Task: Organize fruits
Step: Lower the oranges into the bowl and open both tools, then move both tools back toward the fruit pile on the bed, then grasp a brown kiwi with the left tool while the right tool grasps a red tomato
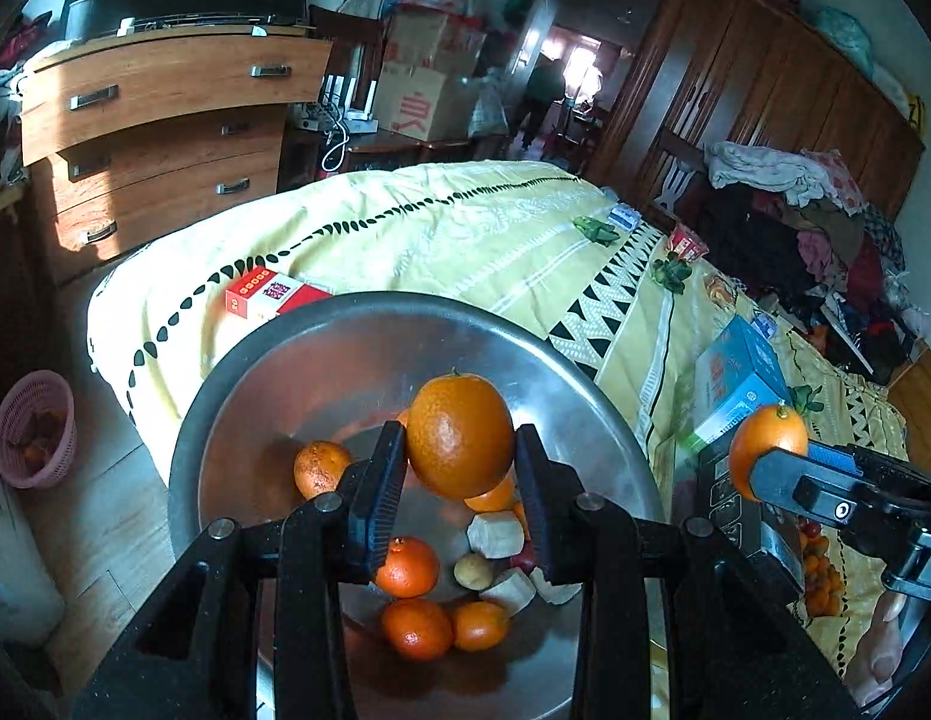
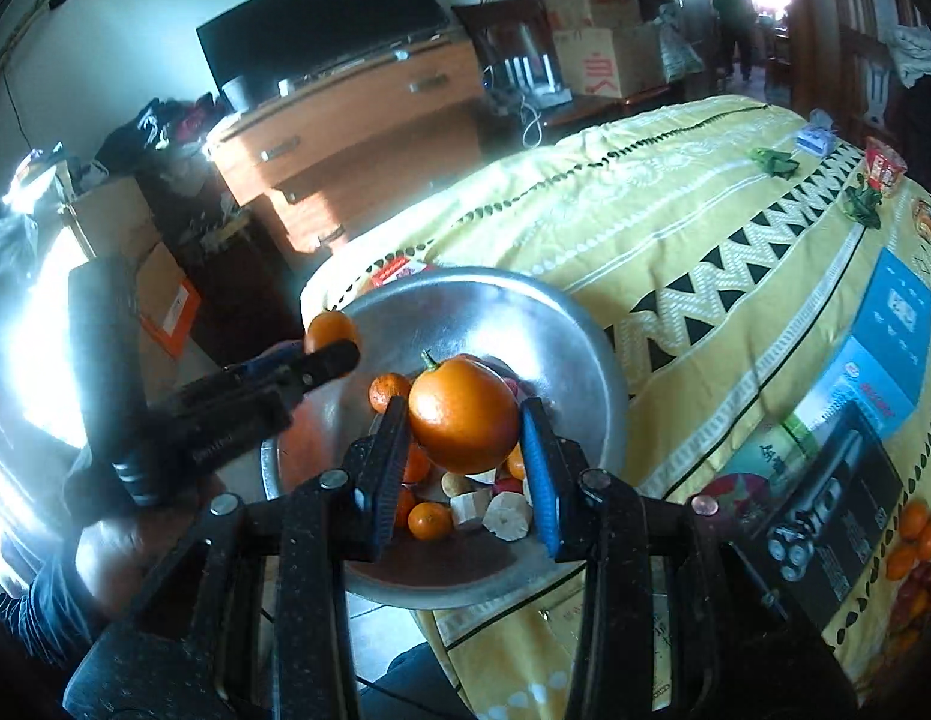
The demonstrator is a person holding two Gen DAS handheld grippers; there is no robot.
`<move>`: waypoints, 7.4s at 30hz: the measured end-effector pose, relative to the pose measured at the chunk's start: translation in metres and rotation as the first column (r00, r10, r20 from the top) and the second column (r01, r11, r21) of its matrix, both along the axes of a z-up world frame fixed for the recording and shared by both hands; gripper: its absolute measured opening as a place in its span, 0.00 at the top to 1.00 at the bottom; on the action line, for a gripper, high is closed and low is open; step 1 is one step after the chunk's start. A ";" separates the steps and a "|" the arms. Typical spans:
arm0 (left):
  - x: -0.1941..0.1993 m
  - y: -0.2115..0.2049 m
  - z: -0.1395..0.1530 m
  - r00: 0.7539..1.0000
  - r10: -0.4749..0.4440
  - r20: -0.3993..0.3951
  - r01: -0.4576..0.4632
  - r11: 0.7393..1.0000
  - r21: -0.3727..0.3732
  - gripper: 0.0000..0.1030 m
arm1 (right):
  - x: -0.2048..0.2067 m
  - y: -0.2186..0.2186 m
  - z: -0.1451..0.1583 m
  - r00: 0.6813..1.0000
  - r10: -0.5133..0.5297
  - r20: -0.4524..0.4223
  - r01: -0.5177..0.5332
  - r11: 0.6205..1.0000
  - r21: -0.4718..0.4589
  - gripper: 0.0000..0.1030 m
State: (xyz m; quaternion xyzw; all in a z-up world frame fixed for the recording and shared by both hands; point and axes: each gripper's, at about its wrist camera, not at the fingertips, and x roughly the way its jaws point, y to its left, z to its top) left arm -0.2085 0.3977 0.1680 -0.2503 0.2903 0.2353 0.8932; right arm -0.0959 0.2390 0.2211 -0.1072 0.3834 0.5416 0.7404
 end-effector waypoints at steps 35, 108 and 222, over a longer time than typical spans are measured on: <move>0.002 0.014 -0.021 0.999 0.011 -0.034 -0.012 1.000 -0.027 0.64 | -0.002 0.032 -0.030 1.000 0.007 -0.030 -0.010 0.997 -0.075 0.64; 0.207 -0.414 -0.138 0.647 -0.708 -0.285 0.745 0.666 0.038 0.23 | 0.102 -0.455 -0.208 0.567 -0.818 0.093 0.812 0.537 -0.229 0.00; 0.276 -0.448 -0.132 0.506 -0.847 -0.163 0.855 0.518 -0.037 0.70 | 0.091 -0.452 -0.211 0.559 -0.819 0.126 0.821 0.525 -0.225 0.00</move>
